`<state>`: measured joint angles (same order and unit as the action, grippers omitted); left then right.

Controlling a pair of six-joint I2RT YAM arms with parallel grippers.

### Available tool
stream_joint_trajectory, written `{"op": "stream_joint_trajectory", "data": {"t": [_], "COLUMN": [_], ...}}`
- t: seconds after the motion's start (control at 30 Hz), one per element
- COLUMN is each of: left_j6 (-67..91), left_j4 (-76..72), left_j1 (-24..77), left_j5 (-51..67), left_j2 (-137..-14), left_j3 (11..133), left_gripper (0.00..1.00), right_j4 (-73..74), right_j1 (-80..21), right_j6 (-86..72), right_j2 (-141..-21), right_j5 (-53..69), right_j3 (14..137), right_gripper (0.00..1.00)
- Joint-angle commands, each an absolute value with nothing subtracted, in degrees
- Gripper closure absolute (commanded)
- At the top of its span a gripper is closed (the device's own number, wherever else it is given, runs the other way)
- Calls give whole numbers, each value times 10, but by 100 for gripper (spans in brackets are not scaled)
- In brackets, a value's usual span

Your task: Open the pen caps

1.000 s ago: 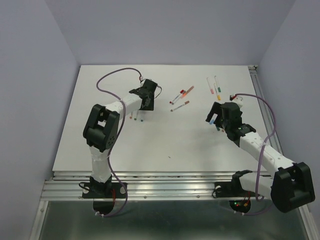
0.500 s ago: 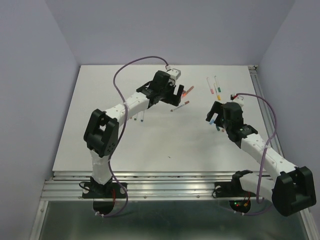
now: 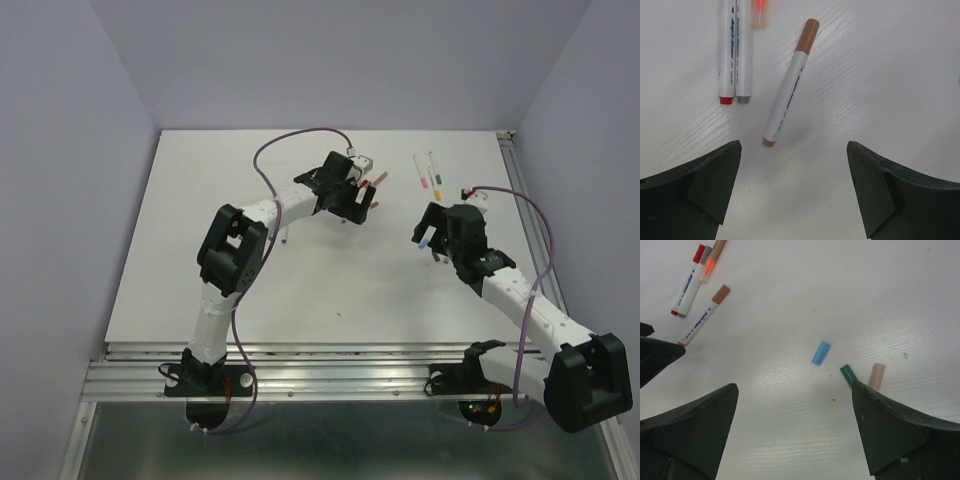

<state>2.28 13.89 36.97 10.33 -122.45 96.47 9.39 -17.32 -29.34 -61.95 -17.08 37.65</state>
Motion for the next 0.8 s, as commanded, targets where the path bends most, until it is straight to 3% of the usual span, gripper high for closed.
{"op": "stream_joint_trajectory", "data": {"t": [0.0, 0.53, 0.77], "left_j6": [12, 3, -15], "left_j4": [129, 162, 200], "left_j1": [376, 381, 398], "left_j5": [113, 68, 22], "left_j2": [-1214, -1291, -1326], "left_j3": [974, 1053, 1083], "left_gripper": [1, 2, 6], "right_j4": [66, 73, 77], "right_j1": [-174, -175, -175], "right_j6": [-284, -283, -284], "right_j2": [-620, -621, -628], "right_j5": [-173, -183, -185], "right_j3": [367, 370, 374], "right_gripper": [0, 0, 0]}}
